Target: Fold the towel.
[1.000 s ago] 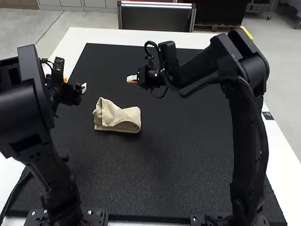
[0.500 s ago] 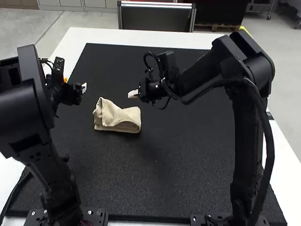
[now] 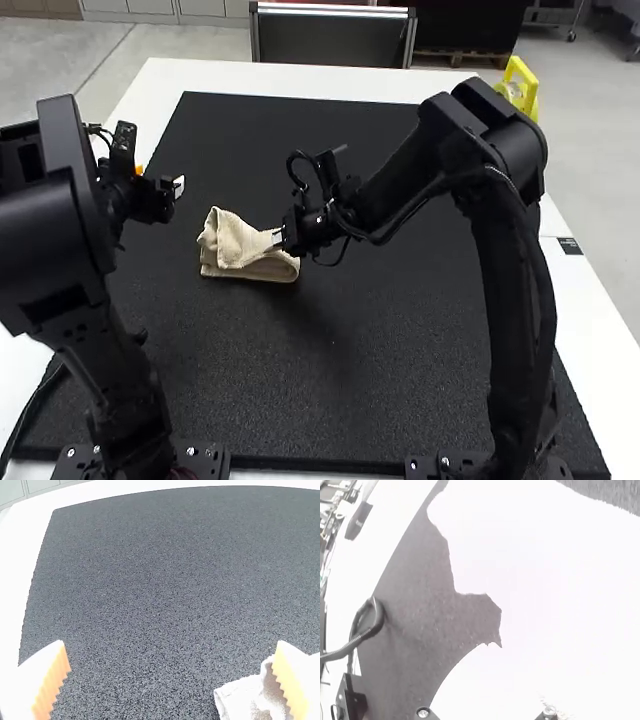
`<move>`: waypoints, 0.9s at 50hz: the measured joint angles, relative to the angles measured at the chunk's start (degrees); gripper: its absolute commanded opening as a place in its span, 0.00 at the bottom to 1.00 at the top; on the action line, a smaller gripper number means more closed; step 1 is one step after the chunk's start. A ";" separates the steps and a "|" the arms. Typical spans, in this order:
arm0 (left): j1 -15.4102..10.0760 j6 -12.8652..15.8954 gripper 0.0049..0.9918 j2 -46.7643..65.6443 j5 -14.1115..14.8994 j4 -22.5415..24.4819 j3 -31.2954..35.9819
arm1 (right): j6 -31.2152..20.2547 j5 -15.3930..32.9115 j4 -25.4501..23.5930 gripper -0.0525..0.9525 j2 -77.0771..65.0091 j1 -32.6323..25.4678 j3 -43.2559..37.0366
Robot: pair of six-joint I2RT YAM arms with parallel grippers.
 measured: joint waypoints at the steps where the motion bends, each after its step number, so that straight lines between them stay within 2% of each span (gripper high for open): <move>1: 0.00 0.00 0.97 0.00 0.00 0.00 0.00 | 0.00 0.00 0.02 0.03 0.20 0.04 0.00; 20: 0.11 0.00 0.97 0.00 0.81 -0.13 0.00 | 0.00 0.02 1.44 0.03 3.78 0.66 4.11; 34: 0.11 -0.02 0.97 0.00 1.70 -0.17 -0.79 | 0.00 0.00 1.62 0.03 7.91 3.41 8.24; 45: 2.01 0.00 0.97 0.00 2.34 -0.17 -0.79 | 0.00 -0.02 1.62 0.03 10.73 4.11 11.58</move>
